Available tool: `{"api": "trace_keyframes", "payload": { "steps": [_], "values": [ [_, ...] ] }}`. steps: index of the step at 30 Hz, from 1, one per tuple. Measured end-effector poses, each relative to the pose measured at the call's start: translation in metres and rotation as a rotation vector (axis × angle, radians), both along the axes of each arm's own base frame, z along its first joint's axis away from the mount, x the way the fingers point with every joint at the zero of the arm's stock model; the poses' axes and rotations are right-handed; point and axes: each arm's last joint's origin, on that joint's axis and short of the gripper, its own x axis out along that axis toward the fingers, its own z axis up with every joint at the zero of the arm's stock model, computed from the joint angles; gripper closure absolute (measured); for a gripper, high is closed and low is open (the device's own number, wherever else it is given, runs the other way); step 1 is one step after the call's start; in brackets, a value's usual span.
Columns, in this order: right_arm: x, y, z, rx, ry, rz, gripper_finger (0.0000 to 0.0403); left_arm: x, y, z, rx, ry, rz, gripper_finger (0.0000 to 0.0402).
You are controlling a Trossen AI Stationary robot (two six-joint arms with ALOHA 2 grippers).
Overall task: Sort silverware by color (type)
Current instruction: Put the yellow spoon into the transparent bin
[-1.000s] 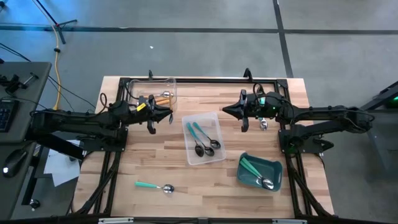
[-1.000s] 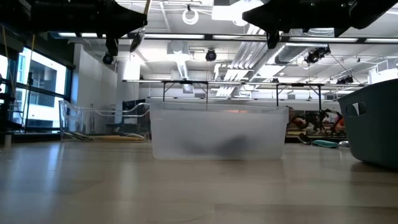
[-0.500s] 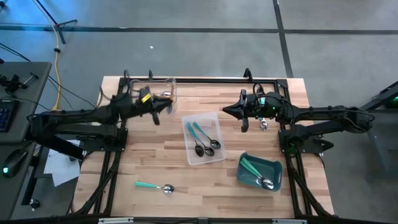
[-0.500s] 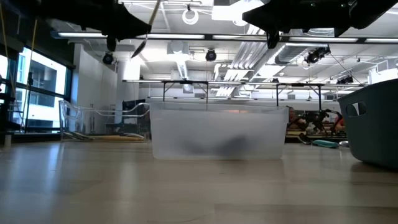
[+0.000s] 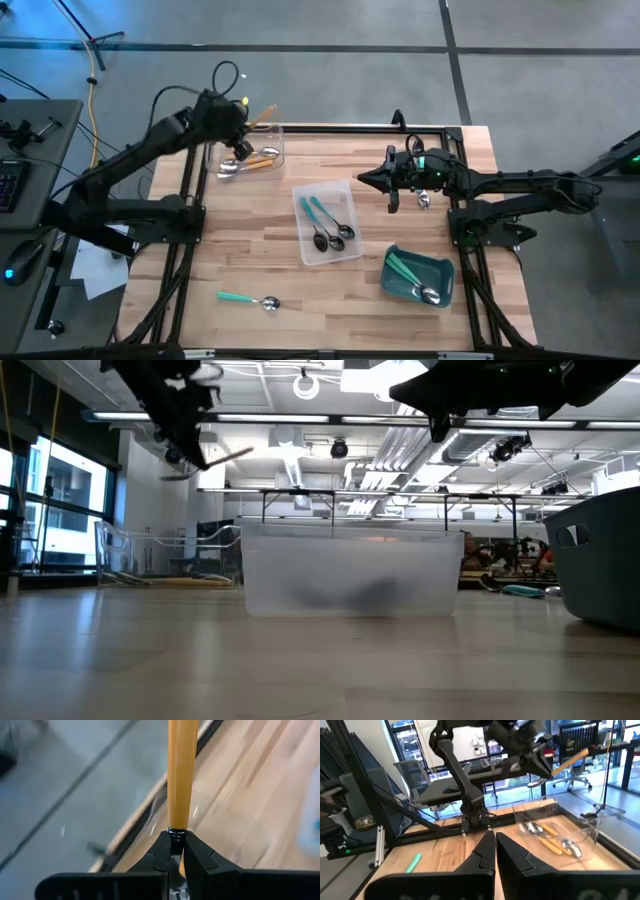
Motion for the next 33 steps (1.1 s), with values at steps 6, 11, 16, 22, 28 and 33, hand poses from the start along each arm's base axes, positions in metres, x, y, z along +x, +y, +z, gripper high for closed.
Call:
{"api": "trace_keyframes", "payload": {
  "steps": [6, 11, 16, 22, 28, 33],
  "values": [
    [0.000, 0.000, -0.003, 0.023, 0.034, 0.000, 0.0403, -0.005, 0.024, -0.031, -0.168, 0.226, 0.037, 0.0390],
    [0.000, 0.000, -0.004, 0.024, 0.039, 0.000, 0.0403, 0.002, 0.035, -0.057, -0.276, 0.356, 0.005, 0.0390],
    [0.000, 0.000, -0.004, 0.025, 0.041, 0.000, 0.0403, 0.012, 0.045, -0.078, -0.338, 0.429, -0.042, 0.0390],
    [0.000, 0.000, -0.005, 0.026, 0.046, 0.000, 0.0403, 0.020, 0.055, -0.102, -0.394, 0.519, -0.108, 0.0390],
    [0.000, 0.000, -0.006, 0.028, 0.057, -0.001, 0.0403, 0.026, 0.062, -0.124, -0.447, 0.576, -0.137, 0.0390],
    [0.000, 0.000, -0.008, 0.033, 0.077, -0.001, 0.0403, 0.031, 0.068, -0.139, -0.468, 0.596, -0.149, 0.0390]
  ]
}}
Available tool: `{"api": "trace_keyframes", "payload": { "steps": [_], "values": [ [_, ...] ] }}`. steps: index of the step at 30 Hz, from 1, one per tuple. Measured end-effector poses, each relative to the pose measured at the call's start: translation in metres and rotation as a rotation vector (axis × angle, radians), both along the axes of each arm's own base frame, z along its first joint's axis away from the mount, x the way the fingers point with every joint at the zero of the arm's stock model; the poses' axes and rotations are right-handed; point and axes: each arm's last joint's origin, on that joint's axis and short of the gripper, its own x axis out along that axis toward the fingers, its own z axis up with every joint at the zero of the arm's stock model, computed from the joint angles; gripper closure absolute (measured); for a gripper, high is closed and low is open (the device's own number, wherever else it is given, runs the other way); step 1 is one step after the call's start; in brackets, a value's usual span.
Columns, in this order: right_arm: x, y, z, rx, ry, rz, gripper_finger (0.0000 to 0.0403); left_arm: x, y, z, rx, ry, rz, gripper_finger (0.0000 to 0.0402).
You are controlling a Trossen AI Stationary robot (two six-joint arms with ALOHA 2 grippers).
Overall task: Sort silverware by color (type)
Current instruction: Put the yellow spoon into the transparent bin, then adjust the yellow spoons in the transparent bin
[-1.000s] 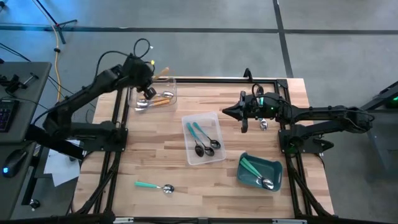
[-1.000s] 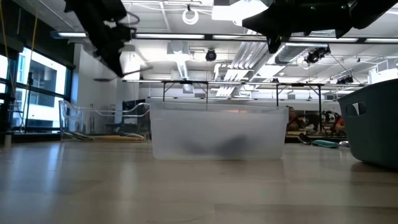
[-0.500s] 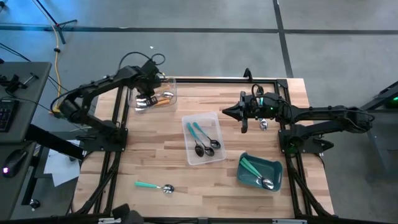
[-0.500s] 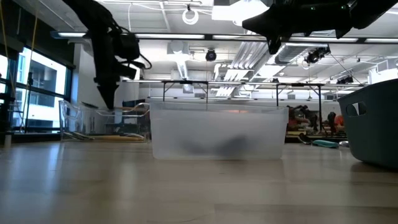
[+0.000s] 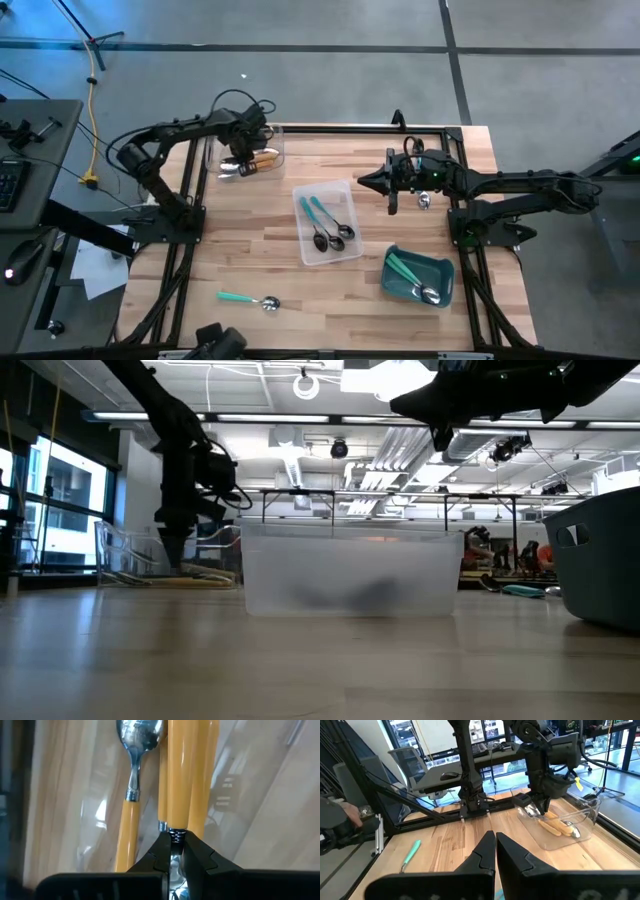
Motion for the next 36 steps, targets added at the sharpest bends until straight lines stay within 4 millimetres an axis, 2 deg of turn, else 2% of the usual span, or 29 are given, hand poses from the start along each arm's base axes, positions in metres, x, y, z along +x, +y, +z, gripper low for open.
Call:
{"api": "trace_keyframes", "payload": {
  "steps": [8, 14, 36],
  "values": [
    [0.000, 0.000, -0.001, 0.002, 0.009, 0.000, 0.0403, 0.004, 0.004, -0.018, -0.046, 0.038, -0.029, 0.0390],
    [0.000, 0.000, -0.001, 0.002, 0.009, 0.000, 0.0403, 0.005, 0.005, -0.023, -0.054, 0.047, -0.028, 0.0387],
    [0.000, 0.000, -0.001, 0.012, 0.010, -0.001, 0.0403, 0.005, 0.003, -0.023, -0.061, 0.063, -0.050, 0.0291]
  ]
}}
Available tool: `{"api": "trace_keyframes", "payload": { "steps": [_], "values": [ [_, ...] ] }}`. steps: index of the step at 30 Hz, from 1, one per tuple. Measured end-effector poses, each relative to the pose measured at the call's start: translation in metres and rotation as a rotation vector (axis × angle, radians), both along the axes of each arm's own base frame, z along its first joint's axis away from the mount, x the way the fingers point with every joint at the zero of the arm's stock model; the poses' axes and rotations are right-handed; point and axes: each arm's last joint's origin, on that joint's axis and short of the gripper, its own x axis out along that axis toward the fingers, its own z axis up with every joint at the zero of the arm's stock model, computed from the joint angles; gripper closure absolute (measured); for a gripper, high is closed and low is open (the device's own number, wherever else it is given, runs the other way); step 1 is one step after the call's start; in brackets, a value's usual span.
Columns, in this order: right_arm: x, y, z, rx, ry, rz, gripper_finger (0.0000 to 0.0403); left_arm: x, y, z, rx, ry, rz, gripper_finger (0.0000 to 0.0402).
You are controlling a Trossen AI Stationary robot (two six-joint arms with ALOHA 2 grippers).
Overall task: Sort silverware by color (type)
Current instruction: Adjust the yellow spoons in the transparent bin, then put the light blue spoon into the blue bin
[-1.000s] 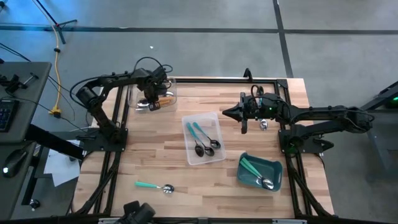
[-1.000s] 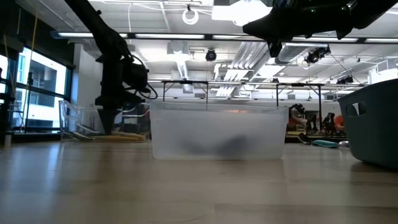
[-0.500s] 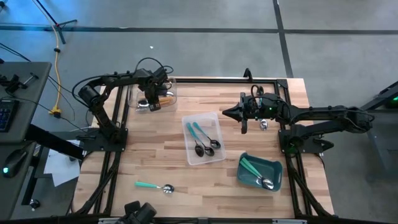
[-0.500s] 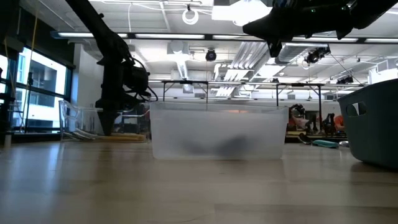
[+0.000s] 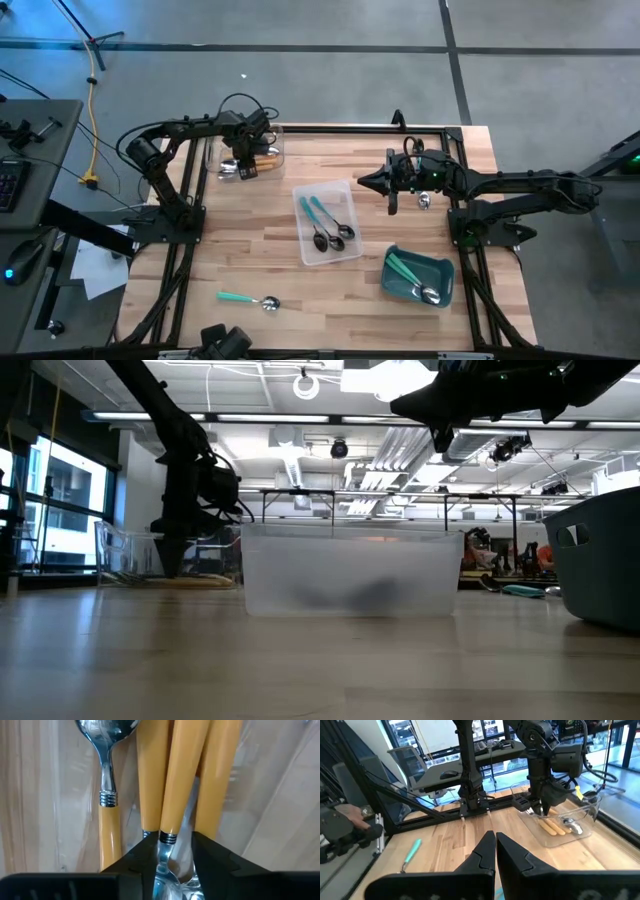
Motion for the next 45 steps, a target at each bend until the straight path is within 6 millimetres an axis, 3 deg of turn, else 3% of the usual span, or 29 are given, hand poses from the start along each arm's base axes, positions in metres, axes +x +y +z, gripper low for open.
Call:
{"api": "trace_keyframes", "payload": {
  "steps": [11, 24, 34, 39, 45],
  "values": [
    [0.000, 0.000, -0.001, 0.018, 0.007, -0.002, 0.0403, 0.000, 0.000, 0.000, -0.004, 0.004, -0.010, 0.0224],
    [0.000, 0.000, -0.001, 0.018, 0.006, -0.002, 0.0403, 0.000, 0.001, 0.008, -0.015, 0.036, -0.028, 0.0215],
    [0.000, 0.000, -0.001, 0.010, 0.006, -0.001, 0.0403, 0.019, 0.022, 0.070, 0.038, -0.076, 0.031, 0.0215],
    [0.000, 0.000, -0.001, 0.010, 0.005, -0.001, 0.0403, 0.021, 0.019, 0.116, 0.079, -0.385, 0.096, 0.0215],
    [0.000, 0.000, -0.001, 0.010, 0.005, -0.001, 0.0403, 0.005, 0.006, 0.176, 0.218, -0.730, 0.102, 0.0215]
  ]
}}
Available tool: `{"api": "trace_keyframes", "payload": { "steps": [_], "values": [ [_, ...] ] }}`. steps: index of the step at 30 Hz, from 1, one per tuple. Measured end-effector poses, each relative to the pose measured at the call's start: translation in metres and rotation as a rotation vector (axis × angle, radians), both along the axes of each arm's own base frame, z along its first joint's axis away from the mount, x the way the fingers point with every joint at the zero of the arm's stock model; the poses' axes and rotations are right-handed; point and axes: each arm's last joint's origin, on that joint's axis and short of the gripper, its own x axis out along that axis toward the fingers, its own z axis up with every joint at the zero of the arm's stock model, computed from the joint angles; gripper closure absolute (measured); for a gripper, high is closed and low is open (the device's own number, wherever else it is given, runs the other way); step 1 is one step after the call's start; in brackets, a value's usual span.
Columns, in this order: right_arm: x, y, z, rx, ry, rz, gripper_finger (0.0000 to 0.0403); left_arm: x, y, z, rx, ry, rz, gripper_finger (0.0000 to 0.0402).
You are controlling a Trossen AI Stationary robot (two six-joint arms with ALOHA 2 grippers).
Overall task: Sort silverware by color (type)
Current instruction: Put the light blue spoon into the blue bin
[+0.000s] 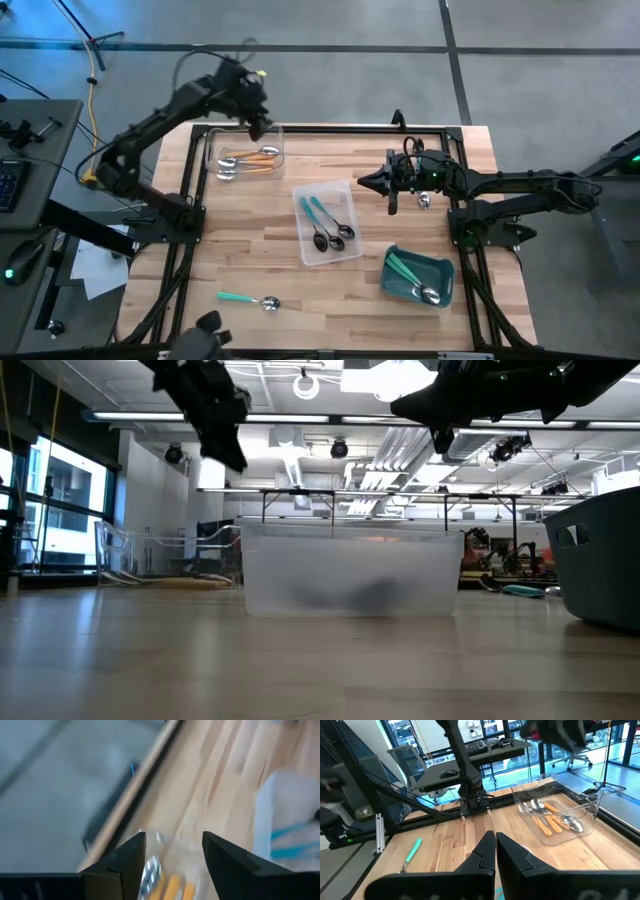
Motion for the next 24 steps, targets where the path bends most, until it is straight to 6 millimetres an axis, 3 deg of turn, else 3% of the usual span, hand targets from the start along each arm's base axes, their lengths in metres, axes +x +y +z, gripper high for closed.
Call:
{"api": "trace_keyframes", "payload": {
  "steps": [5, 10, 15, 24],
  "values": [
    [0.000, 0.000, 0.000, 0.000, 0.000, 0.000, 0.0403, -0.017, -0.015, 0.040, 0.128, -0.207, -0.044, 0.0216],
    [0.000, 0.000, 0.000, 0.000, 0.000, 0.000, 0.0403, -0.028, -0.027, 0.066, 0.171, -0.376, -0.059, 0.0216],
    [0.000, 0.000, 0.000, 0.000, 0.000, 0.000, 0.0403, -0.030, -0.030, 0.076, 0.203, -0.441, -0.045, 0.0216],
    [0.000, 0.000, 0.000, 0.001, 0.001, 0.000, 0.0403, -0.027, -0.031, 0.078, 0.158, -0.478, -0.018, 0.0216]
  ]
}}
